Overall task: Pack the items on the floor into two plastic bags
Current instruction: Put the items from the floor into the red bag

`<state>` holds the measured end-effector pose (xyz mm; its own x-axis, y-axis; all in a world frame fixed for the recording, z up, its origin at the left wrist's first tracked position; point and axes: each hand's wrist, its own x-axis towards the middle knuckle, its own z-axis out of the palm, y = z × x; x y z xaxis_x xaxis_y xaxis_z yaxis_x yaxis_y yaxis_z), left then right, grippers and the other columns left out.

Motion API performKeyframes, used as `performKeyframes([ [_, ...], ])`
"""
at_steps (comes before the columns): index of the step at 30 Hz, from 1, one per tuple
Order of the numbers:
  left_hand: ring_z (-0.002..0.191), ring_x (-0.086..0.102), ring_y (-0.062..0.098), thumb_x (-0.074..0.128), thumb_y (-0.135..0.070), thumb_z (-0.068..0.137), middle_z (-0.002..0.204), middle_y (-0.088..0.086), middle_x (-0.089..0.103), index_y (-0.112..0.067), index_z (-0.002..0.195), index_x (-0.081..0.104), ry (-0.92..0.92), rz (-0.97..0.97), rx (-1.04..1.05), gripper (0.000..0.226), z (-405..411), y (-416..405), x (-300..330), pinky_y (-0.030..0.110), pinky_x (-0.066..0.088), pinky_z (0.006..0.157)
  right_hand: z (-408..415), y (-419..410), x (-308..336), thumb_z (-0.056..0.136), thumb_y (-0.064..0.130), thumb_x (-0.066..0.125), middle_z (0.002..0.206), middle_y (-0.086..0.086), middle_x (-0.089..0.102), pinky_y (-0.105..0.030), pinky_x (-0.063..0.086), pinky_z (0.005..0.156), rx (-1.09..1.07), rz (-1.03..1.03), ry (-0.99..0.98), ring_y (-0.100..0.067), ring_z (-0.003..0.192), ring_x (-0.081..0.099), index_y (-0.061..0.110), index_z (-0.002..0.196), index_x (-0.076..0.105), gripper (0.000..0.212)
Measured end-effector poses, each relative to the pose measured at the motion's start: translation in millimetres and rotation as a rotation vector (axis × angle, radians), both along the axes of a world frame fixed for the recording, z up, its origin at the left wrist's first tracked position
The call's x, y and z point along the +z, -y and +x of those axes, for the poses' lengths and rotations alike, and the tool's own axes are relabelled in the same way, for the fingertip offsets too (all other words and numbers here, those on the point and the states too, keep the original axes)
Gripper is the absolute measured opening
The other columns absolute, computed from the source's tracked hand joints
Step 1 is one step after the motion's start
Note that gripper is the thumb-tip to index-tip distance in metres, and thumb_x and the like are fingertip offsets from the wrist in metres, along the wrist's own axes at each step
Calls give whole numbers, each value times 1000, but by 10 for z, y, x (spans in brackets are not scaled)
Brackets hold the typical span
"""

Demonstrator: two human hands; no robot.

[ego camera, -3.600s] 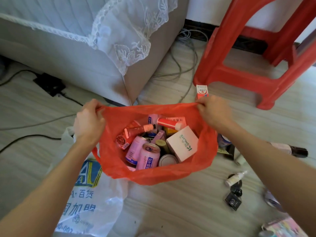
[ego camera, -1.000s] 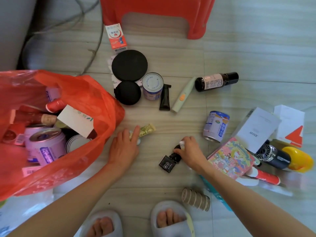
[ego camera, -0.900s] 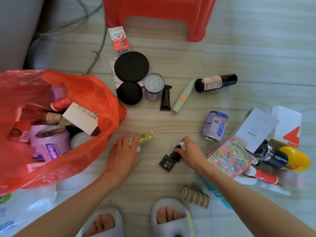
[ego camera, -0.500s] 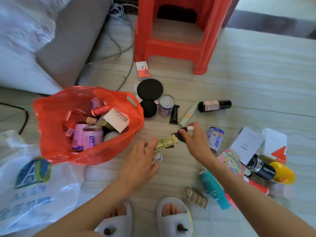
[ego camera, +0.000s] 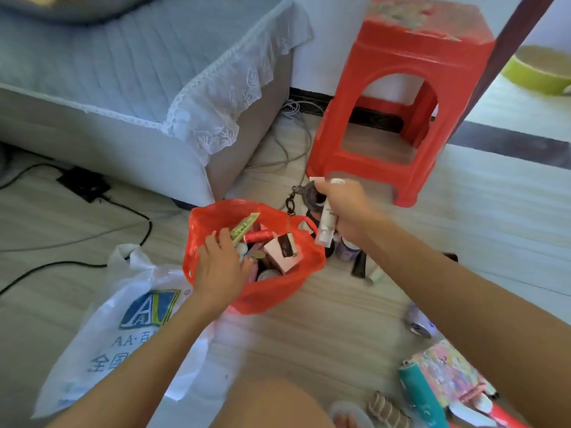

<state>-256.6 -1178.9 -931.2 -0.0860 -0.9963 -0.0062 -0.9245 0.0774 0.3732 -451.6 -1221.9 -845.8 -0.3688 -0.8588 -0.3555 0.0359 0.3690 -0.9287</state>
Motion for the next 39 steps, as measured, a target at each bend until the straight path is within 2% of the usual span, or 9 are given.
performKeyframes([
  [4,106,44,41,58,-25,85,119,26,44,1,136,30,127,91,22,64,155,170,-154,44,36,92,355,262,-379,83,15,60,84,-14,54,-48,51,86,35,146,-51,-33,90,59,10,71,49,17],
  [8,109,44,36,53,-32,89,125,18,41,-6,134,31,132,75,6,57,180,348,-266,39,38,90,556,350,-720,84,18,57,83,-12,54,-38,47,67,110,215,-89,-23,77,53,5,97,52,19],
  [12,112,42,33,54,-28,89,128,15,40,-8,132,35,42,151,-41,51,153,371,-405,37,35,94,591,309,-1039,88,31,54,109,-19,61,-49,48,93,153,360,-31,-31,102,60,-1,121,48,46],
  [16,117,40,33,55,-11,86,129,16,41,-10,136,38,-165,109,-128,53,126,334,-417,36,35,97,498,338,-986,93,18,49,73,-7,52,-43,49,86,111,313,-29,-25,80,56,6,75,53,22],
  [20,137,23,32,51,-8,88,144,19,31,-5,140,32,-141,8,-161,56,85,293,-292,38,21,113,405,340,-865,86,14,52,80,-9,59,-49,50,87,137,217,-120,-31,85,62,17,64,53,22],
  [24,141,15,33,52,-15,89,150,18,22,-8,142,29,-79,5,-230,58,-1,156,-183,42,18,115,367,113,-709,90,18,51,96,-12,63,-40,47,87,321,182,-338,-27,95,61,10,94,64,15],
  [30,142,13,35,47,-30,87,152,18,19,-18,143,28,12,-17,-412,60,-298,-67,185,47,21,112,73,-639,-373,91,28,50,130,-6,49,-43,39,96,664,-11,-1155,-28,118,46,15,132,41,44],
  [35,117,50,46,58,-29,72,125,27,53,-9,122,48,109,-202,-628,56,-665,-352,780,53,49,89,-433,-1416,119,90,36,49,135,-1,44,-37,30,99,544,4,-1375,-22,125,39,21,135,37,48],
  [39,137,26,40,62,-32,83,146,23,30,-11,139,34,202,-367,-744,67,-934,-642,1334,50,30,109,-825,-2006,552,91,40,49,138,-4,41,-40,33,102,387,88,-1443,-25,128,37,18,136,36,52],
])
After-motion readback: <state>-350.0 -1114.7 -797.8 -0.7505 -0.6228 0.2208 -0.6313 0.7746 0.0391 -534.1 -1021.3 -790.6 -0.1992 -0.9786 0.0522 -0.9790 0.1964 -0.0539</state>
